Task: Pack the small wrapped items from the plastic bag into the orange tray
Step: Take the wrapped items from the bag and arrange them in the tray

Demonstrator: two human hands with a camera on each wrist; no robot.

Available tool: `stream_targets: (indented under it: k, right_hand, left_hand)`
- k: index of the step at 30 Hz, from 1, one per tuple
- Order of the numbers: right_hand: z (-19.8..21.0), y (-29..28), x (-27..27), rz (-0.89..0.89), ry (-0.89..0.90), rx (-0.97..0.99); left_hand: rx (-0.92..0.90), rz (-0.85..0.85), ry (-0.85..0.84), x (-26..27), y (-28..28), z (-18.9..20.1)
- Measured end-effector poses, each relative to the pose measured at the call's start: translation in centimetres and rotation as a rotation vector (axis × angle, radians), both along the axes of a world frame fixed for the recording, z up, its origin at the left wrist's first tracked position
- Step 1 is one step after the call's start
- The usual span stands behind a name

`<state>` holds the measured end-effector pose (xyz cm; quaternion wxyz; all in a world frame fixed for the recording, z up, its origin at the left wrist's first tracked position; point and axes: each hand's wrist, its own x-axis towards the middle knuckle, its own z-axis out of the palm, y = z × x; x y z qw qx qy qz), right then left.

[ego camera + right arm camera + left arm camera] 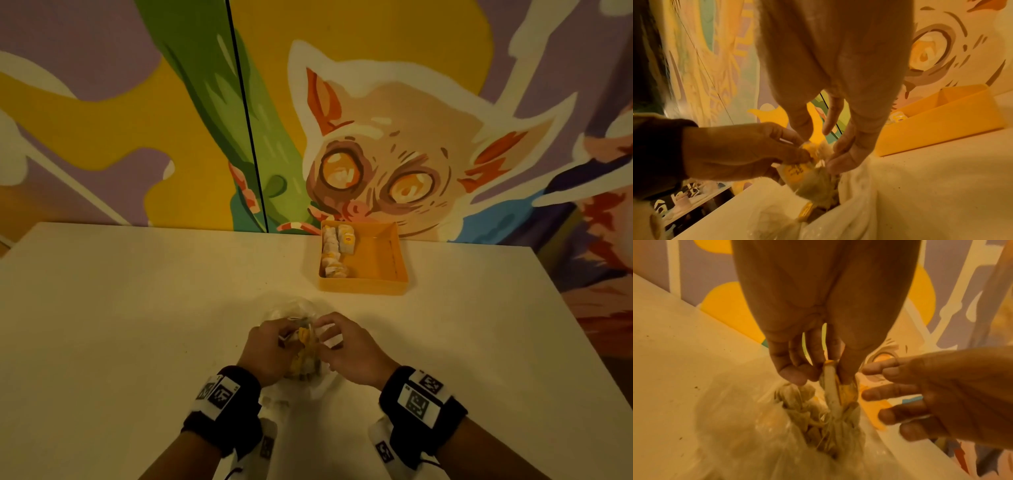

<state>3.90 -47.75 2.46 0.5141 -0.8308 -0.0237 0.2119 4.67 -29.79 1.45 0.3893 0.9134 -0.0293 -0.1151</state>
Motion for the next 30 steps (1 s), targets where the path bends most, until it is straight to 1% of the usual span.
stream_targets:
  k: [2,4,5,7,9,11,16,19,21,23,27,30]
  right_hand:
    - [-0.1,0.6,-0.1,0.012,-0.001,0.053]
    - [-0.4,1.2,0.0,0.018,-0.034,0.097]
    - [-0.5,1.5,0.1,0.01,-0.048,0.119]
    - [-0.7,1.8,0.4,-0.02,-0.07,0.141]
    - [-0.6,2.0,0.6,-0.042,-0.093,0.122]
    - [-0.8,2.3,0.8,-0.066,-0.098,0.109]
    - [-1.0,2.7,0.8,-0.115,-0.069,0.103]
    - [-1.0,2.7,0.8,-0.132,-0.071,0.112]
    - [-0.9,2.7,0.7,-0.133,-0.087,0.123]
    - [-0.6,2.8,0.6,-0.134,-0.105,0.127]
    - [-0.1,2.6,0.7,-0.174,-0.116,0.117]
    - [0.3,2.4,0.5,-0.114,-0.122,0.14]
  left_hand:
    - [-0.032,0.005,-0.024,0.0,0.3,0.5]
    - [-0.077,0.043,-0.004,0.0,0.6,0.9]
    - [-0.14,0.081,0.024,-0.1,0.6,1.0]
    - [-0.331,0.181,0.121,-0.4,0.6,1.2]
    - [-0.523,0.282,0.232,-1.0,0.4,1.9]
    - [-0.667,0.348,0.321,-1.4,0.2,2.3]
    - [-0.867,0.465,0.453,-1.5,-0.1,2.4]
    - [-1.025,0.521,0.536,-1.6,-0.3,2.8]
    - [-1.108,0.533,0.577,-1.6,-0.4,3.1]
    - [-1.106,0.49,0.585,-1.6,-0.7,3.3]
    - [-1.017,0.464,0.558,-1.5,-1.1,3.1]
    - [-0.994,0.492,0.531,-1.4,-1.0,3.1]
